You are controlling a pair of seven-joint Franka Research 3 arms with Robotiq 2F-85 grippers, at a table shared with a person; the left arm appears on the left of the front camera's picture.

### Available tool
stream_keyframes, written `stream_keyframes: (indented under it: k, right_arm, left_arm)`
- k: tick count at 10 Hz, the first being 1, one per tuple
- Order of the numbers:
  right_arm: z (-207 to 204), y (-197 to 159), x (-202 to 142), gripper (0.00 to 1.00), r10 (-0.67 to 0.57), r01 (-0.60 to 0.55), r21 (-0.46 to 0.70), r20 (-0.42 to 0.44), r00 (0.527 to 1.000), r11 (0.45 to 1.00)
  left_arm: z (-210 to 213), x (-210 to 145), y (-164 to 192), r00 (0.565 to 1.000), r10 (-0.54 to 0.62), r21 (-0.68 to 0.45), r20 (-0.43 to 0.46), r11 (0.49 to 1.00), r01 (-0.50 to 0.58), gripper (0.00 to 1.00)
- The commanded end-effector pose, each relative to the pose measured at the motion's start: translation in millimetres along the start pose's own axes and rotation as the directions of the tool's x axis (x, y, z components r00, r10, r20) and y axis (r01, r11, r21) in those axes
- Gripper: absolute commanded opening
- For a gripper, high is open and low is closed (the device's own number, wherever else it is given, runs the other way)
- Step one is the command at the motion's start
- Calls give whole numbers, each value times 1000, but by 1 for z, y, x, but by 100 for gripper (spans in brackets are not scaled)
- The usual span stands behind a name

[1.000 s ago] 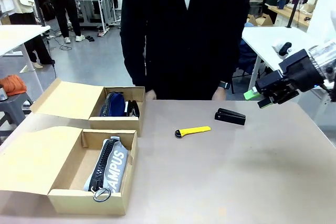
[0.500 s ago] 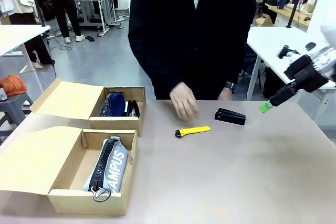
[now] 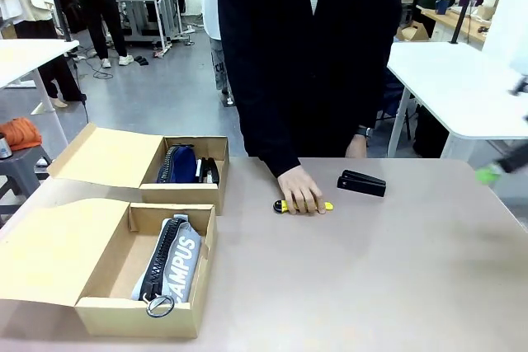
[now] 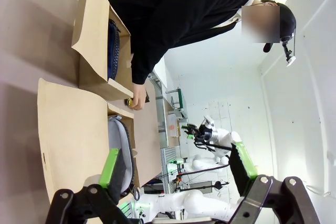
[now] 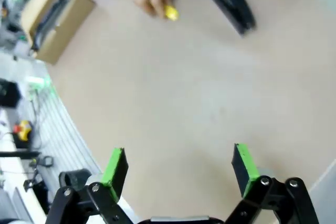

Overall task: Place items inside the box.
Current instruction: Pick up a Pencil pouch or Stapler and place it inside the Mailer Box closest to the robot.

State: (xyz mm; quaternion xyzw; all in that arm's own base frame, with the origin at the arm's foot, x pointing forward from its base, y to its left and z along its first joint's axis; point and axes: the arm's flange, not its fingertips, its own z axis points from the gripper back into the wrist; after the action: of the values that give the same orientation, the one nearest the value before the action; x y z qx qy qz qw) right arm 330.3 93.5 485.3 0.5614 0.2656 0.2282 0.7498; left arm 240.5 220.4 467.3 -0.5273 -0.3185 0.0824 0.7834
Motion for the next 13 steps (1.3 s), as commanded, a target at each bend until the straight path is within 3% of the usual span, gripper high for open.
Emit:
stream_keyframes:
  k: [1, 2, 3, 4, 5, 6, 7, 8, 10, 11, 12, 13]
  right_arm:
    - [-13, 21, 70, 100, -56, 49, -126, -52, 997, 991]
    - [-29, 27, 105, 100, -29, 8, -209, -99, 995, 978]
    - [-51, 30, 155, 100, 5, -21, -328, -52, 999, 944]
    - [-74, 28, 197, 100, 112, -122, -435, -50, 992, 892]
    - [-95, 17, 232, 100, 226, -212, -575, -48, 973, 790]
    - [-117, 0, 257, 100, 321, -243, -731, -35, 946, 637]
    - [-130, -21, 271, 100, 316, -218, -811, -43, 948, 543]
    - [-116, 28, 238, 100, 222, -226, -557, -76, 972, 799]
    - [-116, 28, 238, 100, 222, -226, -557, -76, 972, 799]
    - [-131, 7, 262, 100, 257, -256, -645, -95, 962, 720]
    - [-135, 2, 276, 100, 321, -409, -645, -258, 911, 646]
    - [-134, -5, 293, 100, 376, -461, -677, -282, 883, 574]
  left_arm:
    - [-2, -2, -1, 1000, -21, -20, 13, 1000, 21, 100]
    - [-2, -2, -1, 1000, -21, -20, 13, 1000, 21, 100]
    - [-2, -2, -1, 1000, -21, -20, 13, 1000, 21, 100]
    - [-2, -2, -1, 1000, -21, -20, 13, 1000, 21, 100]
    - [-2, -2, -1, 1000, -21, -20, 13, 1000, 21, 100]
    - [-2, -2, -1, 1000, -21, -20, 13, 1000, 21, 100]
    - [-2, -2, -1, 1000, -21, -20, 13, 1000, 21, 100]
    - [-2, -2, -1, 1000, -21, -20, 13, 1000, 21, 100]
    - [-2, -2, -1, 1000, -21, -20, 13, 1000, 21, 100]
    - [-2, -2, -1, 1000, -21, -20, 13, 1000, 21, 100]
    - [-2, -2, -1, 1000, -21, -20, 13, 1000, 21, 100]
    - [-2, -2, -1, 1000, -21, -20, 13, 1000, 21, 100]
